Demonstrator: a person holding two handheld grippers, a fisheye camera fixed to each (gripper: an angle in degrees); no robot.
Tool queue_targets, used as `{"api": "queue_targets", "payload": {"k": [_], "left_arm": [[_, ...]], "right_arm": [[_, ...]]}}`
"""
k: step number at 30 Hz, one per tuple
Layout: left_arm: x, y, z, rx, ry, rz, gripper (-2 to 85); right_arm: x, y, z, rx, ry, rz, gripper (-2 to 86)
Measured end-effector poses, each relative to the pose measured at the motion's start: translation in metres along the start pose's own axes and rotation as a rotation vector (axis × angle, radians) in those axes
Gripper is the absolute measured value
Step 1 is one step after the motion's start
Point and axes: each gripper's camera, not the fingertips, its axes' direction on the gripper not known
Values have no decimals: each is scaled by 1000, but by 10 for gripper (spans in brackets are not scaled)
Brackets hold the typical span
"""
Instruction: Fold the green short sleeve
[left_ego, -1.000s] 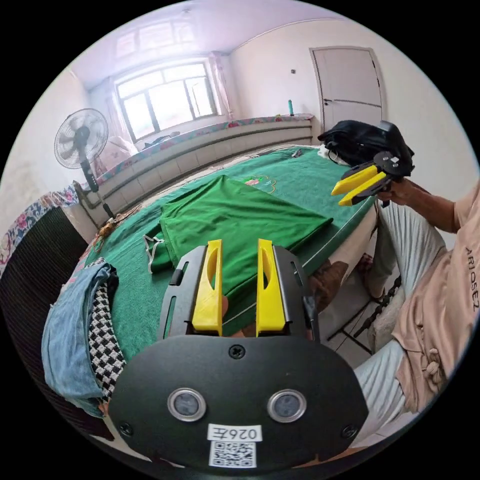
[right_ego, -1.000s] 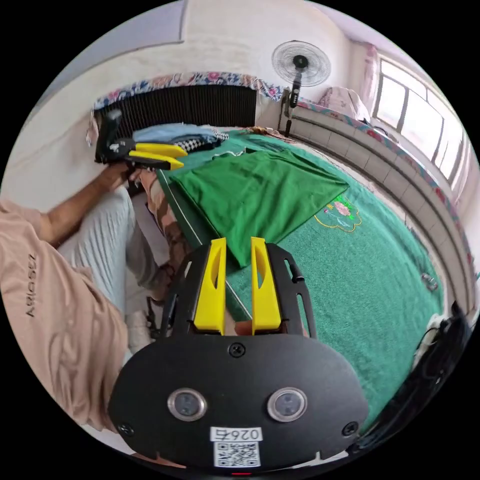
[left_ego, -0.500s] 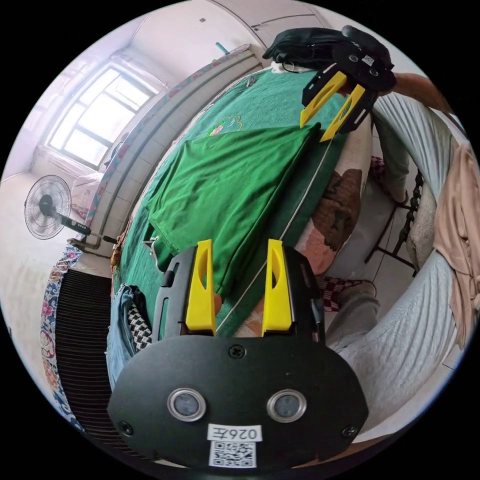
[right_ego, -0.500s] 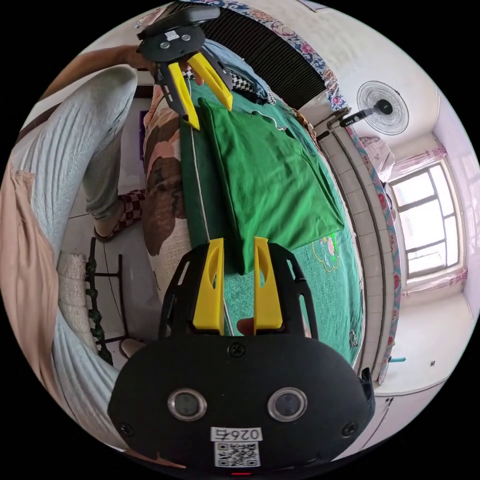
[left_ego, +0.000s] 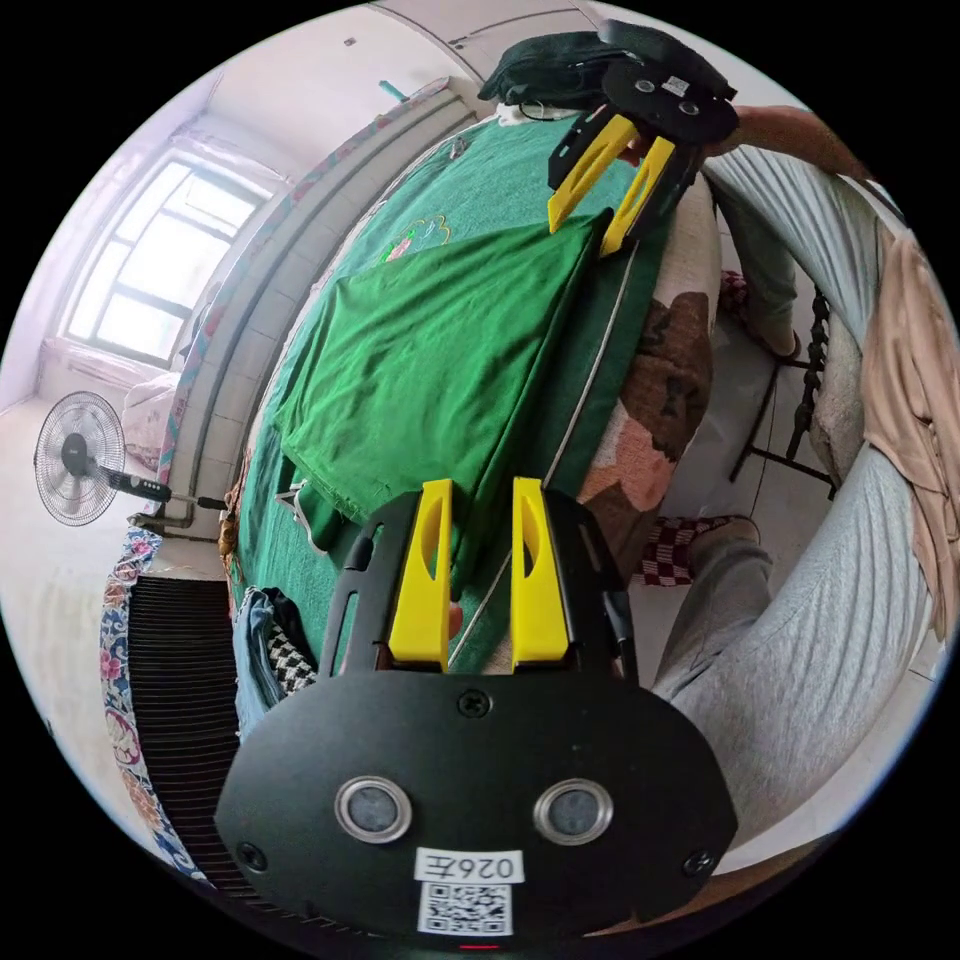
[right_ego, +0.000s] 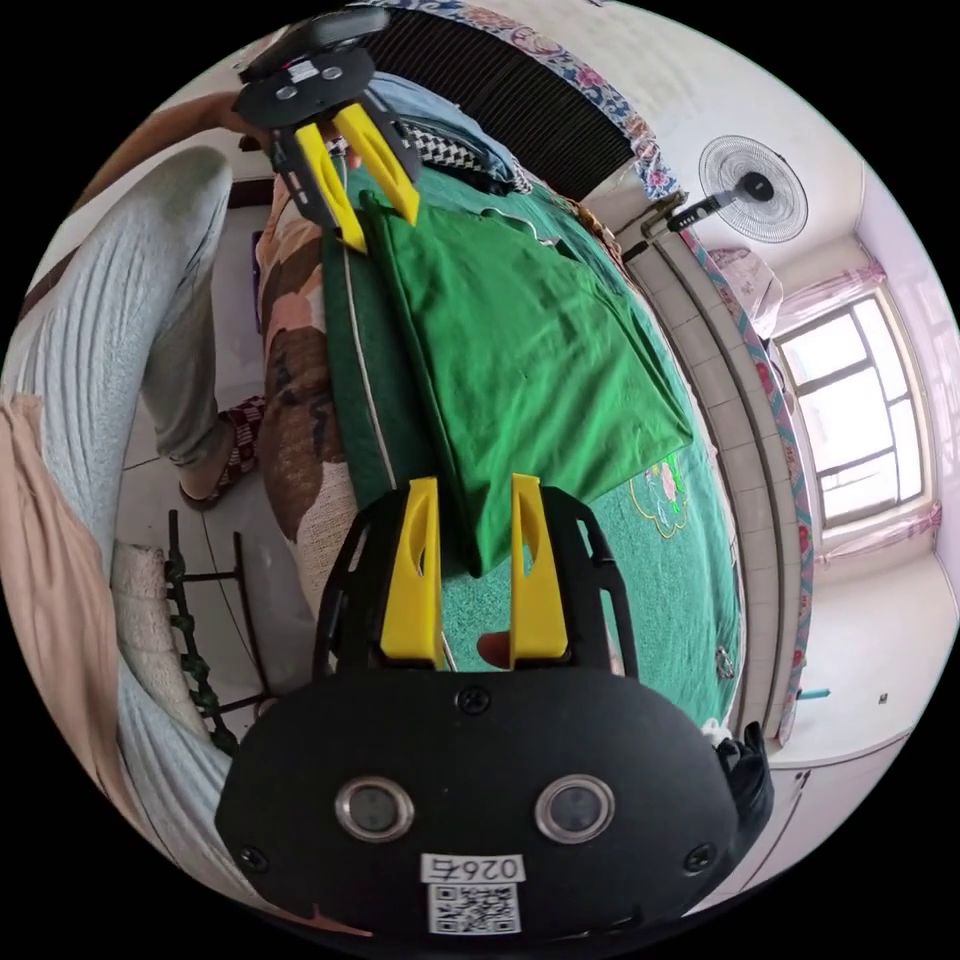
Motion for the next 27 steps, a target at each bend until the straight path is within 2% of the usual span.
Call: {"api": "queue_targets", "payload": {"k": [3, 6, 9, 15, 19, 27], "left_arm": [[5, -7, 2, -42, -48, 66, 45], [16, -11, 2, -39, -136, 138, 51], [14, -14, 3, -40, -139, 127, 46], [-35, -13, 2, -25, 41, -54, 10], [-71, -6, -6, 30, 141, -167, 5], [-78, -3, -24, 45, 169, -139, 2]], "right_arm": [[12, 3, 13, -56, 60, 37, -2], [16, 11, 19, -49, 14, 30, 5], [13, 21, 27, -30, 58, 6, 11], [44, 27, 48, -53, -72, 60, -14], [87, 38, 49, 10, -209, 142, -16], [100, 57, 53, 66, -267, 130, -16]]}}
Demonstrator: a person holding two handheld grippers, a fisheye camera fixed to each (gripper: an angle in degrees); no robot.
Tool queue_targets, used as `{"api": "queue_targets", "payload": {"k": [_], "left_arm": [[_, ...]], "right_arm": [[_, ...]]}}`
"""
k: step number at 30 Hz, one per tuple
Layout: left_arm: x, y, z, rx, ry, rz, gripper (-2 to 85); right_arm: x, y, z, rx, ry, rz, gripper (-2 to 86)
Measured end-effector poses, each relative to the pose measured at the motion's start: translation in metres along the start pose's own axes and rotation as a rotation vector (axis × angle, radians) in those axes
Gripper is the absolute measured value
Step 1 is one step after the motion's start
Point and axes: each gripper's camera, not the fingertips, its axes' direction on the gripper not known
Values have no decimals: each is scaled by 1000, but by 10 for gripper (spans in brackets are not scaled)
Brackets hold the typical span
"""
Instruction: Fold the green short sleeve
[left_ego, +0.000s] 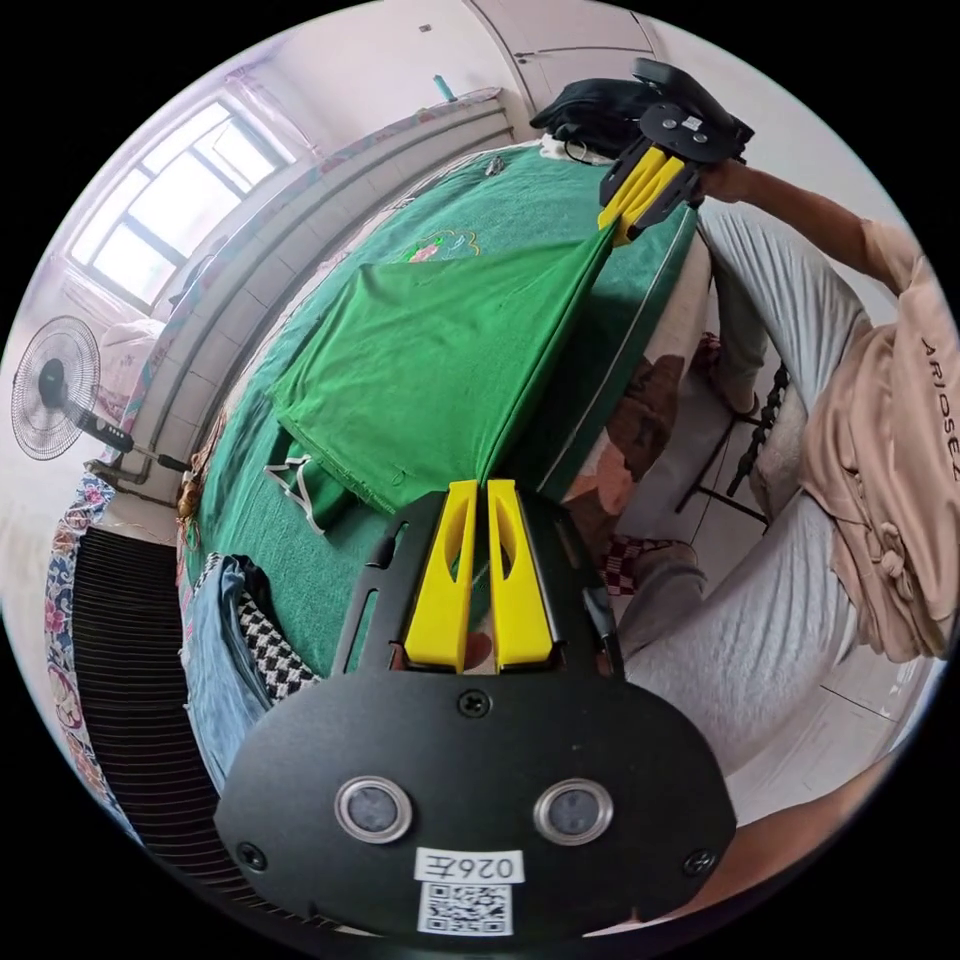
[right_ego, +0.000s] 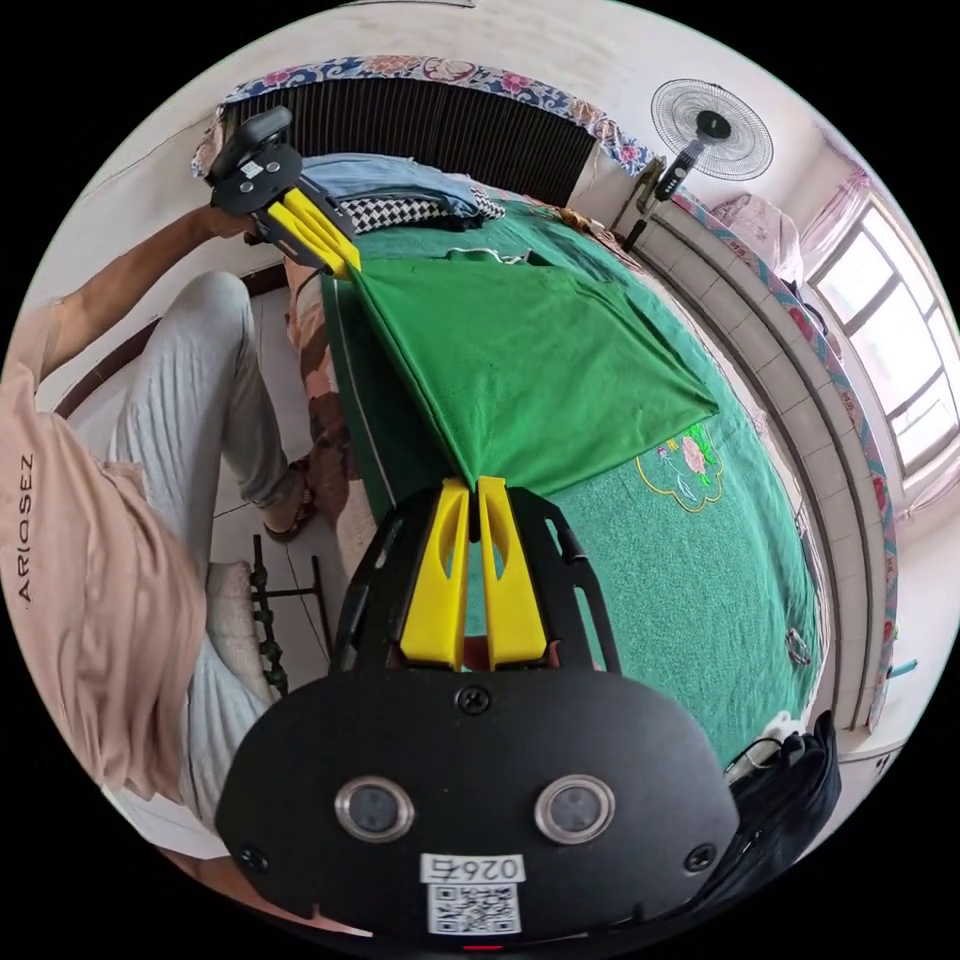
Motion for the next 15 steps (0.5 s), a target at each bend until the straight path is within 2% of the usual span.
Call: {"api": "queue_targets", "payload": {"k": [9, 15], "left_arm": [[41, 9, -53, -3, -27, 183, 3], [-11, -21, -83, 44, -87, 249, 3]], "right_arm": [[-54, 47, 13, -35, -108, -153, -16], [-21, 53, 6, 55, -125, -114, -16]]}}
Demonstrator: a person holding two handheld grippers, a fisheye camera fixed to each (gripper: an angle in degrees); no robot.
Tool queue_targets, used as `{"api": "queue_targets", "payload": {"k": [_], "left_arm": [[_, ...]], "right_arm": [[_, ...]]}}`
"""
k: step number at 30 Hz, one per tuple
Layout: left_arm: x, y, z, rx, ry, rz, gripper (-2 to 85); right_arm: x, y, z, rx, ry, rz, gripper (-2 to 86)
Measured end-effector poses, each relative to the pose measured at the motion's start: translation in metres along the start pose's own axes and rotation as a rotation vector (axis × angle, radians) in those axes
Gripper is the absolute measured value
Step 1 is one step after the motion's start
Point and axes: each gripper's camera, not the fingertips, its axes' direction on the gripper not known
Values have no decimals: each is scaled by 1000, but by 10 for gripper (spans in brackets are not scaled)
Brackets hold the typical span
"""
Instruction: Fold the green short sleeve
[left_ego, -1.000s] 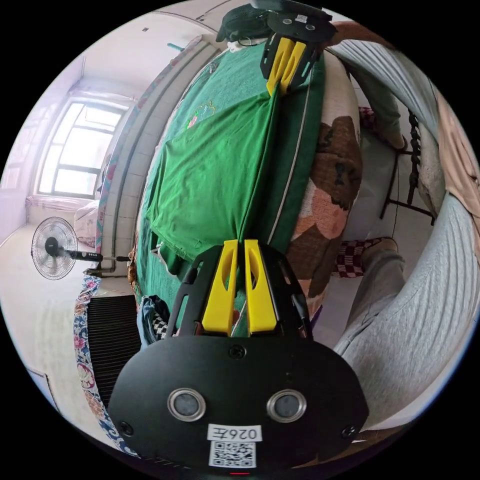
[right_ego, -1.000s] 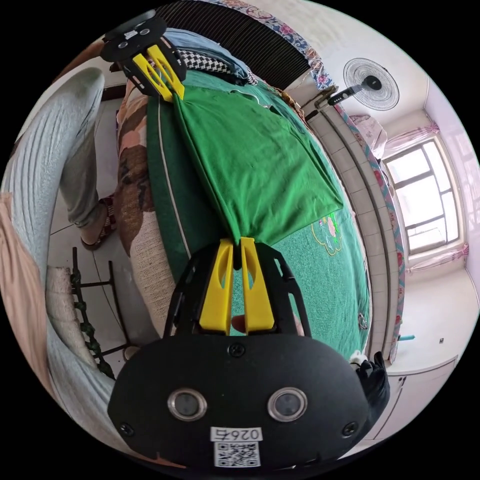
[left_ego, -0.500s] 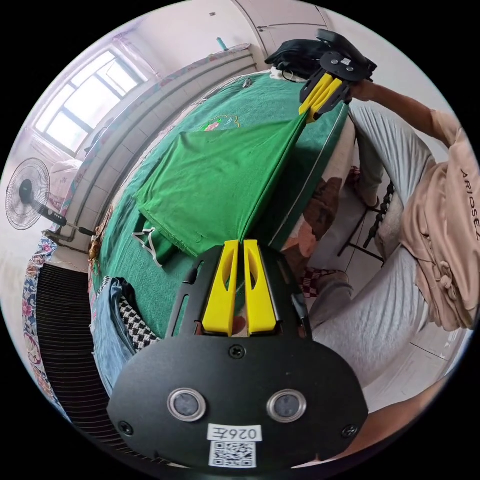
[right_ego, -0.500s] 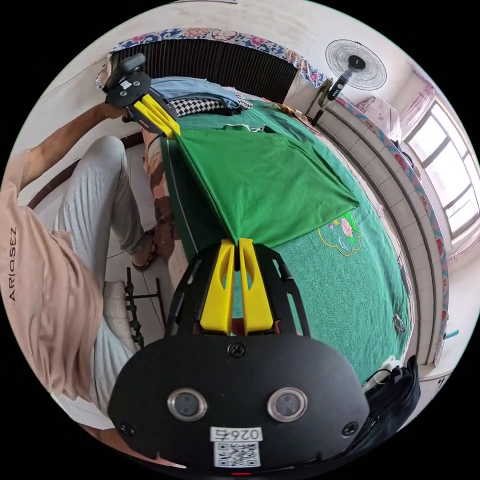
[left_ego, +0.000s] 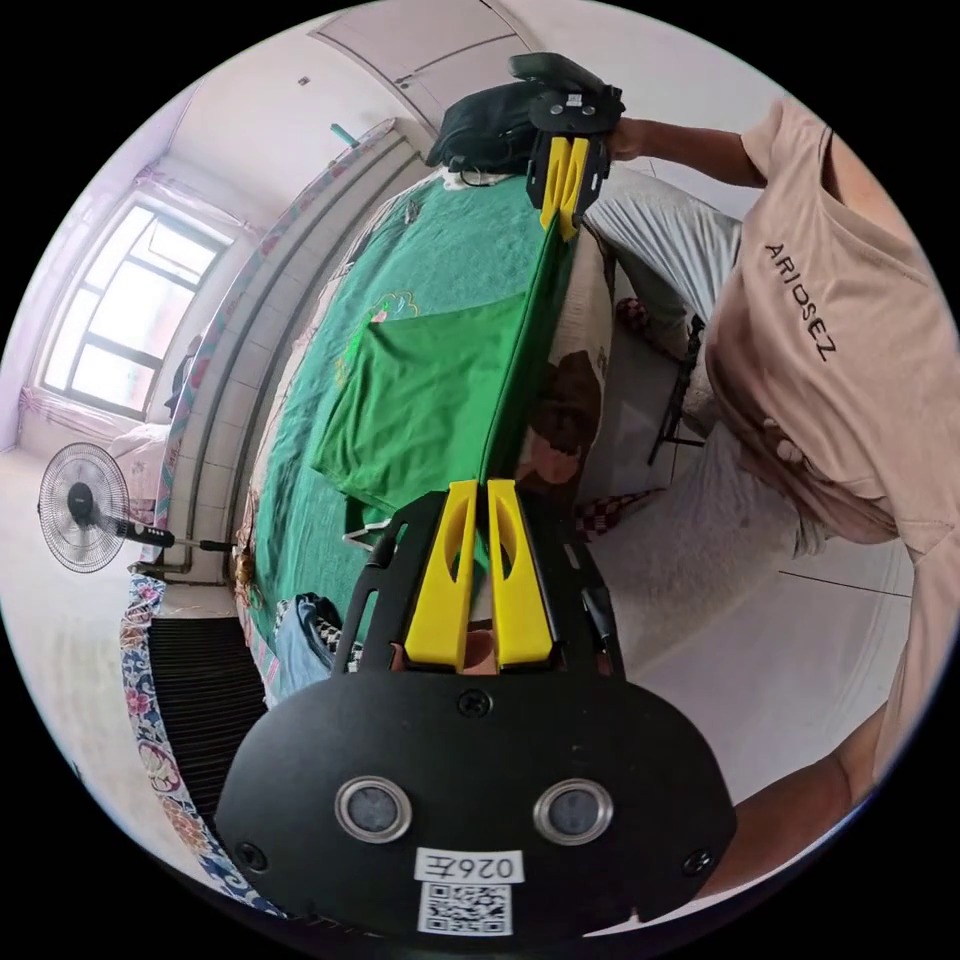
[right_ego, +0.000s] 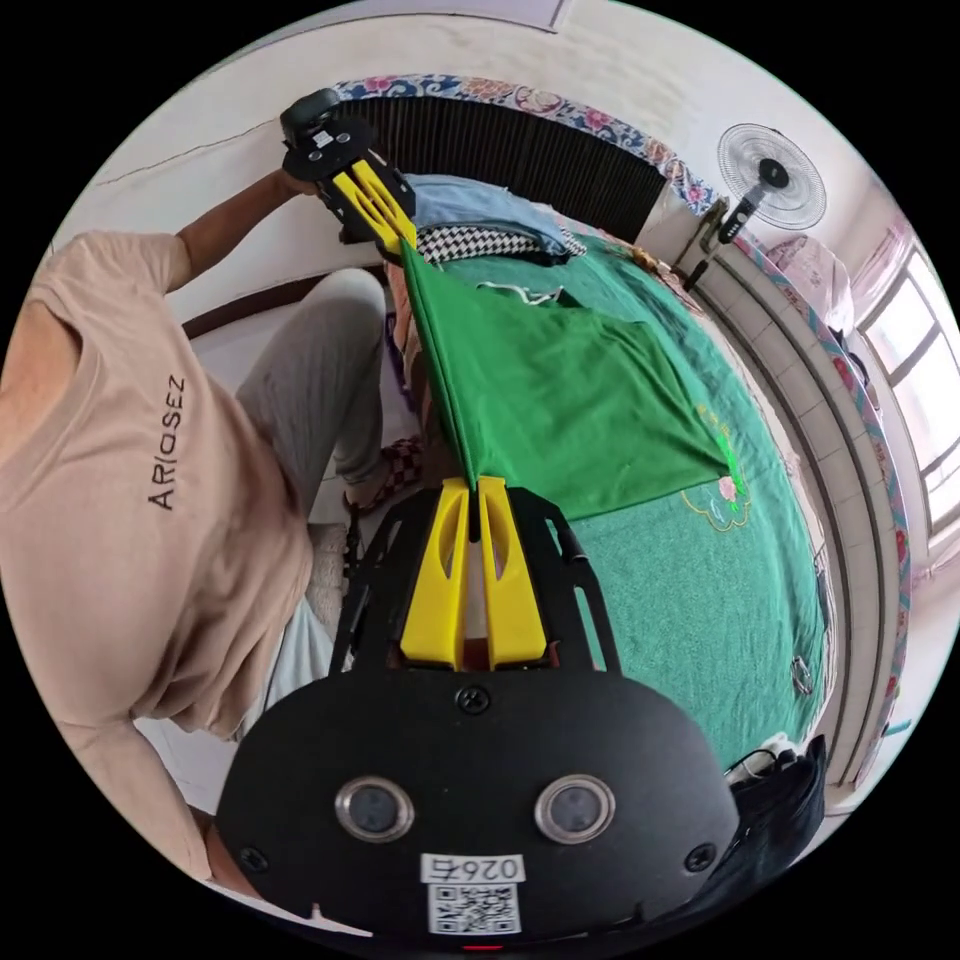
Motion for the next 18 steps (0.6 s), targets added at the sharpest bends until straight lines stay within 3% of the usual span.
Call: {"api": "queue_targets", "payload": {"k": [4, 9, 18], "left_arm": [[-92, -29, 27, 2, -1, -1, 3], [-200, -70, 105, -74, 65, -22, 3], [-327, -116, 281, -225, 223, -84, 5]], "right_arm": [[85, -8, 18, 56, 33, 112, -16], [205, -25, 84, -27, 8, 196, -16], [408, -12, 258, -96, -278, 384, -16]]}}
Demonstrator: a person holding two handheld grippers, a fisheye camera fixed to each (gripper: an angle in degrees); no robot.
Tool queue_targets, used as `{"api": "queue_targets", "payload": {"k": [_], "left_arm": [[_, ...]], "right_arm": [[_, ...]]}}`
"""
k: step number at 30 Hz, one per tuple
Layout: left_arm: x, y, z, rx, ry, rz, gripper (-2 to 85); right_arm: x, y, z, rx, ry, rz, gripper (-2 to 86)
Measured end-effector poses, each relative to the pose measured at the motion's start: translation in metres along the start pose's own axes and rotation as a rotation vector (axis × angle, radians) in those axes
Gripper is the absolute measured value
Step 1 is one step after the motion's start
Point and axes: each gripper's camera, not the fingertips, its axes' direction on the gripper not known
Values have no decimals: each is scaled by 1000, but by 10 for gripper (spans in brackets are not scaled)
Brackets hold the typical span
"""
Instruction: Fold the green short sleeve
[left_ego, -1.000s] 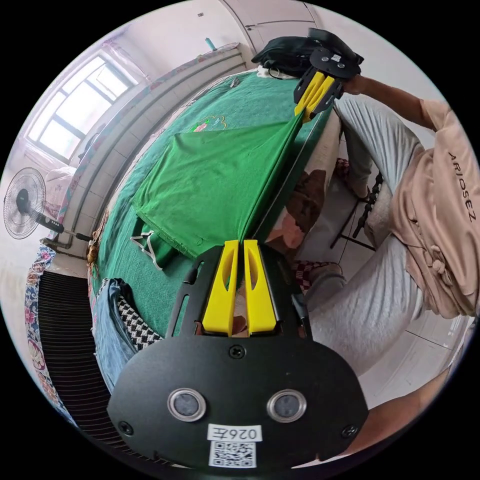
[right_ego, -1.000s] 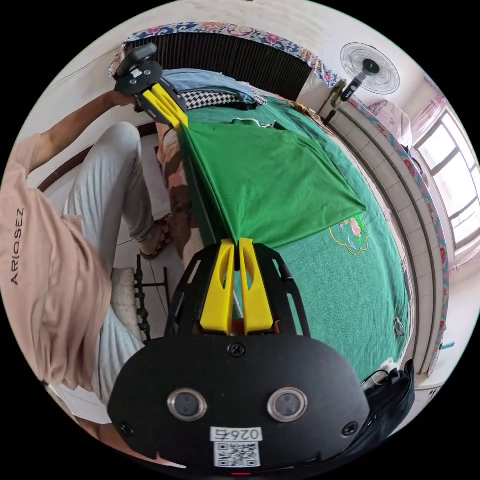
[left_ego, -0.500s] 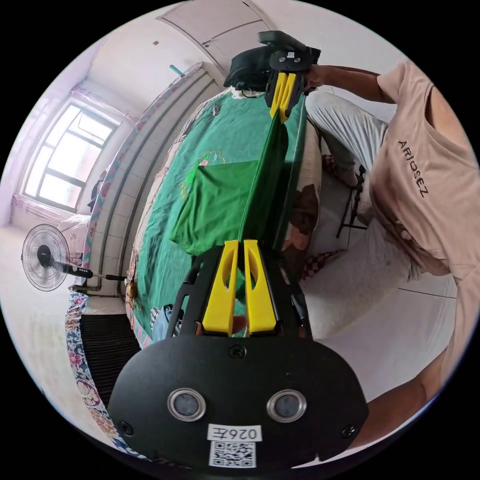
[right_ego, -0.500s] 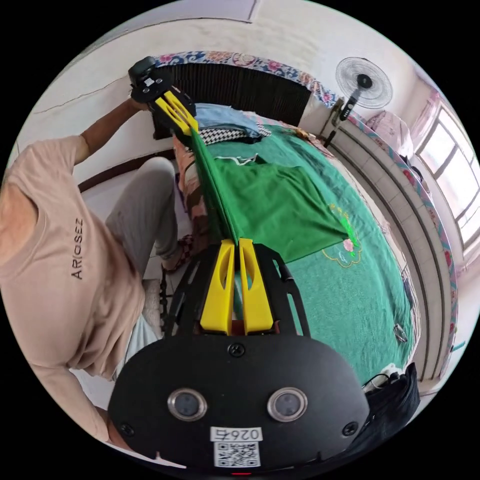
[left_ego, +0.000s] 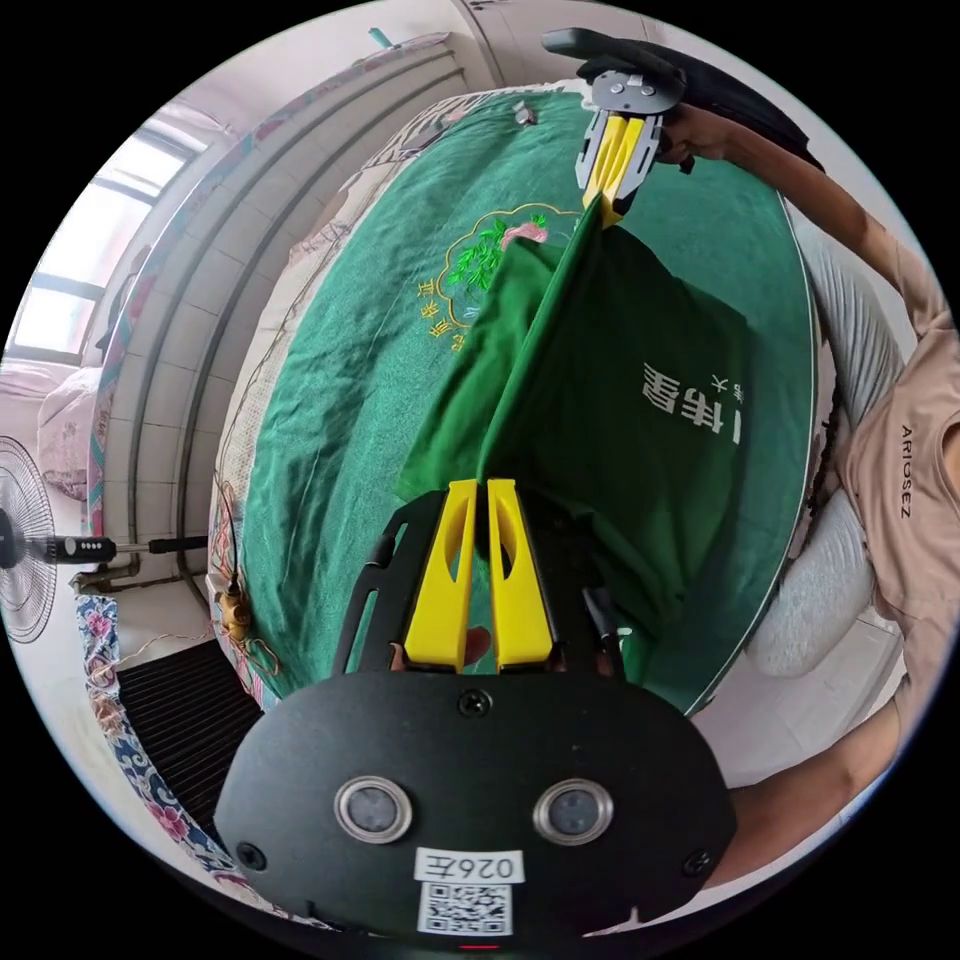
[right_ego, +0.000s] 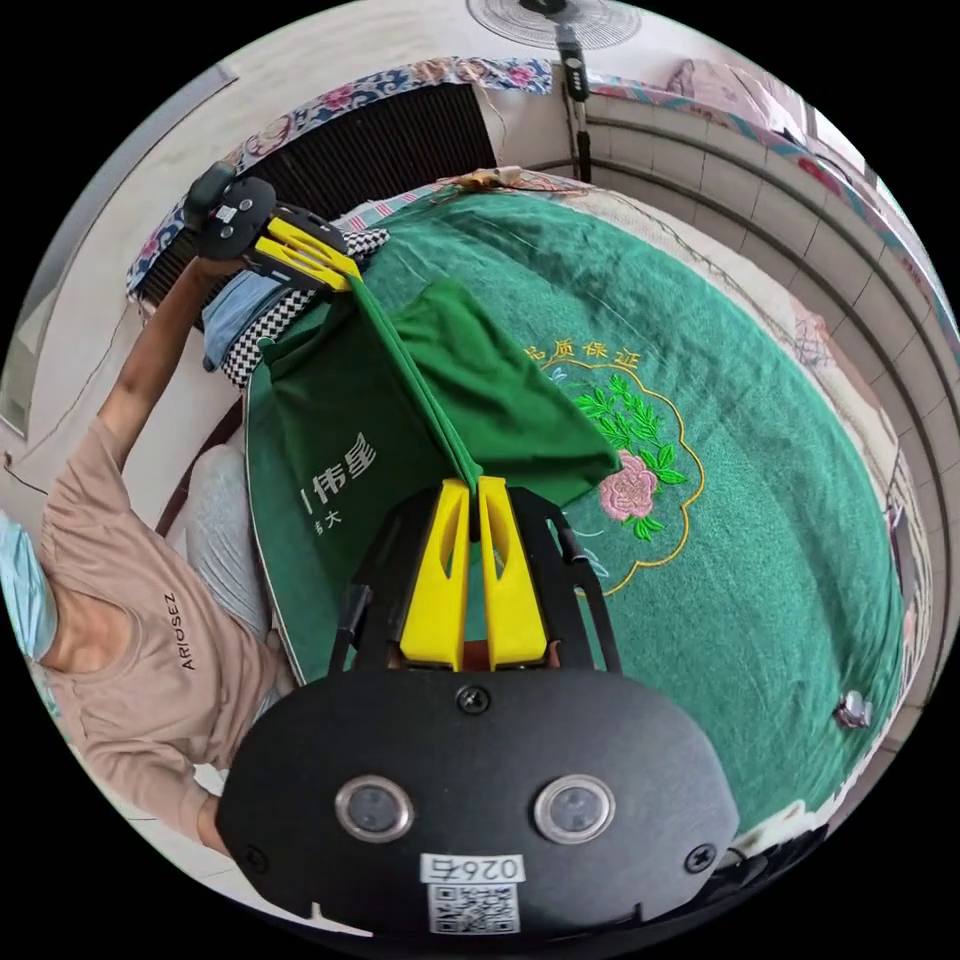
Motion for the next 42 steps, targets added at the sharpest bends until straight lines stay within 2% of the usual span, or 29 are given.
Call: {"api": "queue_targets", "payload": {"k": [7, 13, 18, 19, 20, 22, 25, 28, 29, 30, 31, 32, 33, 35, 39, 42], "left_arm": [[-67, -45, 74, -99, 76, -34, 23], [-95, -48, 112, -137, 147, -134, 52], [-113, -19, 101, -150, 39, -235, 66], [-117, -8, 96, -146, -37, -292, 67], [-122, 4, 90, -137, -146, -377, 26], [-124, 20, 83, -115, -216, -465, -1], [-104, 46, 74, 41, -125, -490, -8], [-66, 68, 83, 200, 10, -476, -9], [-53, 72, 96, 204, 7, -449, -9], [-49, 73, 106, 180, -16, -437, -9], [-52, 76, 133, 71, -74, -451, -9], [-62, 80, 164, -71, -70, -457, -8], [-68, 84, 179, -133, -45, -457, -8], [-93, 117, 180, -25, 67, -581, -8], [-91, 171, 152, 201, 150, -651, -9], [-61, 201, 135, 346, 203, -624, -7]], "right_arm": [[97, -32, 92, -108, -74, 87, -15], [135, -28, 131, -65, -144, 203, -10], [140, -7, 140, -32, -70, 284, 25], [136, 0, 136, -12, -22, 304, 30], [126, 6, 131, 25, 45, 319, 31], [98, 15, 124, 108, 160, 309, 26], [43, 15, 135, 187, 259, 203, 3], [15, 1, 172, 169, 240, 103, -6], [16, -6, 189, 144, 224, 92, -8], [20, -9, 196, 132, 218, 95, -8], [31, -13, 209, 116, 213, 122, -8], [48, -13, 220, 105, 201, 151, -9], [58, -11, 222, 112, 156, 159, -9], [98, 8, 219, 215, -87, 282, -8], [98, 36, 202, 261, -61, 341, -5], [55, 32, 179, 352, 0, 274, 7]]}}
